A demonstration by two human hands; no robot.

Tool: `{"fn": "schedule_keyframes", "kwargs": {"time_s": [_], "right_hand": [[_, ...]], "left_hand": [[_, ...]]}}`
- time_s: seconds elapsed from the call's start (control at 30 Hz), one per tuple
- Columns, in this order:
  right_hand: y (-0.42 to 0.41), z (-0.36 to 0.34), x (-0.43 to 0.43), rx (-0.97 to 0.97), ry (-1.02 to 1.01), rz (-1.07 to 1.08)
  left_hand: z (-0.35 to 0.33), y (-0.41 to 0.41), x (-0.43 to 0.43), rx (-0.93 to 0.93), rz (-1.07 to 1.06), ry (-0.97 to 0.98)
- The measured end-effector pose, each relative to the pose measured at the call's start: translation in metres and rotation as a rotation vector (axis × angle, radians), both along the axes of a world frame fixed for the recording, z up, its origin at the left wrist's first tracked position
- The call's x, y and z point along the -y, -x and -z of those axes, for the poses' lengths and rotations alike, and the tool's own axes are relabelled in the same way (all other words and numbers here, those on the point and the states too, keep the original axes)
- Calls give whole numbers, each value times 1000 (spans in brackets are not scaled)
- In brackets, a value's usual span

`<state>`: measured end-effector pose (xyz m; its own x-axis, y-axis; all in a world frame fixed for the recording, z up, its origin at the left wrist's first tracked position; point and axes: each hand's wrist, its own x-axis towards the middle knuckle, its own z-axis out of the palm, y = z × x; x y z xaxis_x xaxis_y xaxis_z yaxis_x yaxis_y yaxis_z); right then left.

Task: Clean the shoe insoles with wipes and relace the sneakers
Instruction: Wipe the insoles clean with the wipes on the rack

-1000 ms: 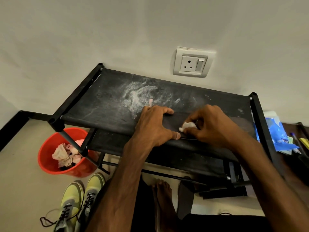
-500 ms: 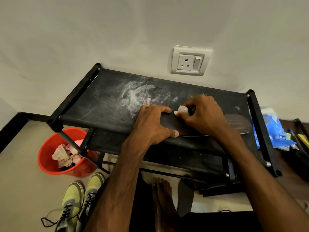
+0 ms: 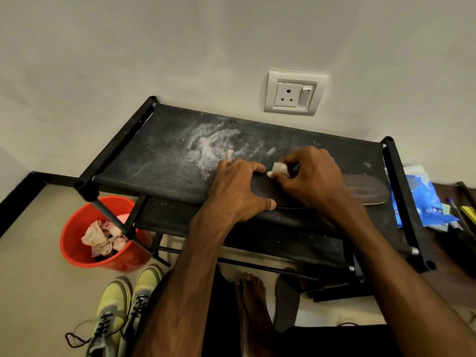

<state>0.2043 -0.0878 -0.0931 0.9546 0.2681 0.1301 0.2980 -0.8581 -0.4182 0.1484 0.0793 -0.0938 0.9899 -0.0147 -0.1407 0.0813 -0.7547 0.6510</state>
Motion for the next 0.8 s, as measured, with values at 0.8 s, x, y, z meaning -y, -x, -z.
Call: {"fn": "schedule_keyframes", "kwargs": {"time_s": [0.8], "right_hand": [[8, -21, 34, -306, -72, -264]], "left_hand": [[0, 0, 0, 8, -1, -5]]}}
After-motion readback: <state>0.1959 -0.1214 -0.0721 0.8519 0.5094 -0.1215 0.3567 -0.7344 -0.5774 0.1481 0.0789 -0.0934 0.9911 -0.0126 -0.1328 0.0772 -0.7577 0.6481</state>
